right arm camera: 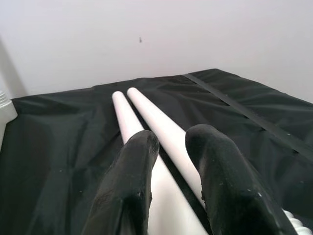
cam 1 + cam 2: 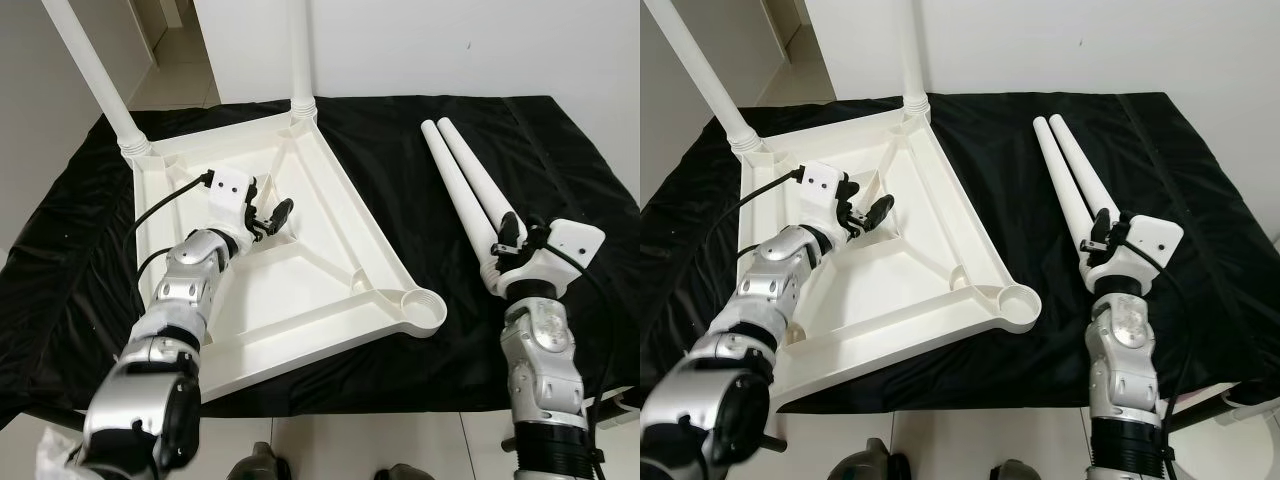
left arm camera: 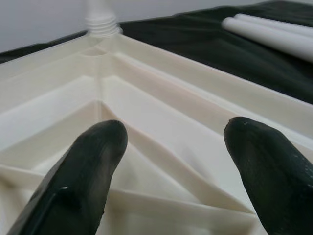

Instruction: Building children table

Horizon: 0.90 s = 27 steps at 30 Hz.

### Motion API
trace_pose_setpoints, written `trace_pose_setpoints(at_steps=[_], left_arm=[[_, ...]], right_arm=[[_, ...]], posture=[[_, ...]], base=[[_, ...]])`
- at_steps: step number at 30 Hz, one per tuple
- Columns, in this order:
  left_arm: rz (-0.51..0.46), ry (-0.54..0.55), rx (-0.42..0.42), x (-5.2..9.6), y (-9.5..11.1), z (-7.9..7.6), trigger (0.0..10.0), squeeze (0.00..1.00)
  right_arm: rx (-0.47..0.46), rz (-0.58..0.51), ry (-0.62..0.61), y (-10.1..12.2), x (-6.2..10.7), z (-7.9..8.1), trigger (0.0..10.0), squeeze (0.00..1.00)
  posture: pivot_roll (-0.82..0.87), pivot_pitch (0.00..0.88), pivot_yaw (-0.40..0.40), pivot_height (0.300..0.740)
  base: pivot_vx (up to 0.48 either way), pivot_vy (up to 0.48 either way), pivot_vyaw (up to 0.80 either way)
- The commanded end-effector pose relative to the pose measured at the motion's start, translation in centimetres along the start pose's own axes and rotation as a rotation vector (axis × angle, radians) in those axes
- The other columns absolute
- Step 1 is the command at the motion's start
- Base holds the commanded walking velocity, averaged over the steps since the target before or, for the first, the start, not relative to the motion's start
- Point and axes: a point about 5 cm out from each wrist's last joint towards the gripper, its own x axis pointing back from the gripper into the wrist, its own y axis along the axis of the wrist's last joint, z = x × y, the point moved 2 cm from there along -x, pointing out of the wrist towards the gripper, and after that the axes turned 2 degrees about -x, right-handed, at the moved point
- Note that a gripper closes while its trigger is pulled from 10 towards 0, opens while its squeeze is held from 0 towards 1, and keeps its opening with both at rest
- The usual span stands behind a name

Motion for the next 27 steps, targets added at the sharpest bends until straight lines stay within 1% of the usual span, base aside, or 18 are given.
trace_pose_setpoints(at_steps=[1, 2, 4, 5, 7, 11, 13, 15, 17, 18, 19, 21, 22, 23, 24, 25, 26, 27], left_arm=[[0.016, -0.052, -0.024, 0.3, -0.4, -0.6, 10.0, 0.00], [0.005, -0.072, -0.012, 0.2, -0.2, -1.3, 10.0, 0.00], [0.005, -0.072, -0.012, 0.2, -0.2, -1.3, 10.0, 0.00], [-0.003, -0.102, -0.003, 0.4, -0.1, -2.1, 10.0, 0.00], [0.012, -0.084, 0.004, 1.0, -0.7, -2.8, 10.0, 0.00], [0.047, -0.066, 0.013, 1.7, -1.7, -3.0, 10.0, 0.00], [0.047, -0.066, 0.013, 1.7, -1.7, -3.0, 10.0, 0.00], [0.061, -0.080, 0.019, 2.2, -2.1, -3.2, 10.0, 0.00], [0.064, -0.165, 0.013, 2.9, -2.1, -4.5, 10.0, 0.00], [0.064, -0.165, 0.013, 2.9, -2.1, -4.5, 10.0, 0.00], [0.037, -0.218, 0.009, 3.0, -1.5, -5.5, 10.0, 0.00], [0.037, -0.218, 0.009, 3.0, -1.5, -5.5, 10.0, 0.00], [0.013, -0.253, 0.006, 3.0, -0.8, -6.3, 10.0, 0.00], [-0.038, -0.264, -0.007, 2.4, 0.6, -7.1, 10.0, 0.00], [-0.038, -0.264, -0.007, 2.4, 0.6, -7.1, 10.0, 0.00], [-0.077, -0.274, -0.002, 1.8, 1.8, -7.8, 10.0, 0.00], [-0.077, -0.274, -0.002, 1.8, 1.8, -7.8, 10.0, 0.00], [-0.119, -0.268, 0.020, 1.2, 3.2, -8.4, 10.0, 0.00]], right_arm=[[-0.002, 0.001, 0.001, -0.3, 0.2, 0.3, 10.0, 0.00], [-0.005, 0.003, 0.003, -0.4, 0.1, 0.4, 10.0, 0.00], [-0.005, 0.003, 0.003, -0.4, 0.1, 0.4, 10.0, 0.00], [-0.005, 0.004, 0.008, -0.5, 0.1, 0.6, 10.0, 0.00], [-0.007, 0.007, 0.011, -0.6, 0.2, 0.7, 10.0, 0.00], [-0.007, 0.010, 0.010, -0.8, 0.4, 0.7, 10.0, 0.00], [-0.007, 0.010, 0.010, -0.8, 0.4, 0.7, 10.0, 0.00], [-0.008, 0.013, 0.011, -1.0, 0.5, 0.7, 10.0, 0.00], [-0.010, 0.020, 0.011, -1.3, 0.7, 0.8, 10.0, 0.00], [-0.010, 0.020, 0.011, -1.3, 0.7, 0.8, 10.0, 0.00], [-0.011, 0.022, 0.011, -1.4, 0.7, 0.8, 10.0, 0.00], [-0.011, 0.022, 0.011, -1.4, 0.7, 0.8, 10.0, 0.00], [-0.011, 0.021, 0.009, -1.4, 0.6, 0.7, 10.0, 0.00], [-0.007, 0.021, 0.007, -1.4, 0.6, 0.7, 10.0, 0.00], [-0.007, 0.021, 0.007, -1.4, 0.6, 0.7, 10.0, 0.00], [0.000, 0.022, 0.007, -1.4, 0.6, 0.6, 10.0, 0.00], [0.000, 0.022, 0.007, -1.4, 0.6, 0.6, 10.0, 0.00], [0.010, 0.026, 0.011, -1.4, 0.6, 0.5, 10.0, 0.00]], posture=[[-0.04, 0.000, 0.101, 0.740], [-0.03, 0.000, 0.095, 0.740], [-0.03, 0.000, 0.095, 0.740], [-0.03, 0.000, 0.094, 0.740], [-0.03, 0.000, 0.091, 0.740], [-0.03, 0.000, 0.091, 0.740], [-0.03, 0.000, 0.091, 0.740], [-0.03, 0.000, 0.090, 0.740], [-0.02, 0.000, 0.087, 0.740], [-0.02, 0.000, 0.087, 0.740], [-0.02, 0.000, 0.086, 0.740], [-0.02, 0.000, 0.086, 0.740], [-0.02, 0.000, 0.085, 0.740], [-0.02, 0.000, 0.077, 0.740], [-0.02, 0.000, 0.077, 0.740], [-0.01, 0.000, 0.071, 0.740], [-0.01, 0.000, 0.071, 0.740], [-0.01, 0.000, 0.069, 0.740]], base=[[0.000, 0.000, 0.00], [0.000, 0.000, 0.00], [0.000, 0.000, 0.00], [0.000, 0.000, 0.00], [0.000, 0.000, 0.00], [0.000, 0.000, 0.00], [0.000, 0.000, 0.00], [0.000, 0.000, 0.00], [0.000, 0.000, 0.00], [0.000, 0.000, 0.00], [0.000, 0.000, 0.00], [0.000, 0.000, 0.00], [0.000, 0.000, 0.00], [0.000, 0.000, 0.00], [0.000, 0.000, 0.00], [0.000, 0.000, 0.00], [0.000, 0.000, 0.00], [0.000, 0.000, 0.00]])
